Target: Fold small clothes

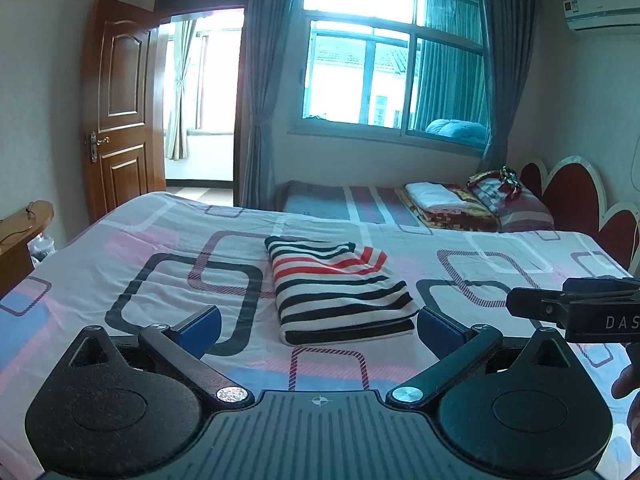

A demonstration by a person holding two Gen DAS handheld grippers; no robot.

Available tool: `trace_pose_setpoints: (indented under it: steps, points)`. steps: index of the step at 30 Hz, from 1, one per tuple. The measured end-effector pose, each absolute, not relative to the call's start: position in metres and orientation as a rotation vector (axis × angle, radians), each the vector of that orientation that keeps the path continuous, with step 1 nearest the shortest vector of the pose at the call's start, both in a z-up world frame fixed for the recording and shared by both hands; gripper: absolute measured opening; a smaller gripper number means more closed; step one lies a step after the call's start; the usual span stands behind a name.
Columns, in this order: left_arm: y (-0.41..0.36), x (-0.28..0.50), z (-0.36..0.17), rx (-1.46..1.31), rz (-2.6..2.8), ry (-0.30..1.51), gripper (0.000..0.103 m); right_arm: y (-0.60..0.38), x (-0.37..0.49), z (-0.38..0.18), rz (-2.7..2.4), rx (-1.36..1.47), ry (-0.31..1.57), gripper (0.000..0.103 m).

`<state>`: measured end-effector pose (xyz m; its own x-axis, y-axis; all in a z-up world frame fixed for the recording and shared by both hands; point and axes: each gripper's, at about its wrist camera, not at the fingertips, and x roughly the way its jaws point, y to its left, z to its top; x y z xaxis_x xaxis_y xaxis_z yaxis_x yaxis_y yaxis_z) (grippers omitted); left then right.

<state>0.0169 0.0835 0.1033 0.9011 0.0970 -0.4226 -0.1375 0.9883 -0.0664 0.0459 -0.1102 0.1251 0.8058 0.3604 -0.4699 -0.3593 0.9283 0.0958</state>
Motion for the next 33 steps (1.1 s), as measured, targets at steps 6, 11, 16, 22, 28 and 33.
trace_pose_setpoints:
  steps: [6,11,16,22,28,33]
  points:
    - [0.078,0.023,0.103,-0.091,0.118,0.427,0.103,-0.113,0.048,0.124,0.391,-0.001,0.505,0.102]
    - [0.072,0.026,0.102,-0.091,0.111,0.423,0.103,-0.118,0.052,0.124,0.381,-0.001,0.505,0.102]
    - [0.066,0.030,0.102,-0.089,0.103,0.424,0.103,-0.122,0.054,0.125,0.377,-0.003,0.499,0.102]
    - [0.064,0.031,0.102,-0.084,0.096,0.425,0.103,-0.123,0.055,0.124,0.377,-0.007,0.498,0.102]
    - [0.061,0.029,0.104,-0.077,0.089,0.415,0.103,-0.124,0.055,0.125,0.377,-0.015,0.494,0.102]
    - [0.059,0.028,0.105,-0.069,0.079,0.409,0.103,-0.123,0.054,0.125,0.371,-0.019,0.487,0.102]
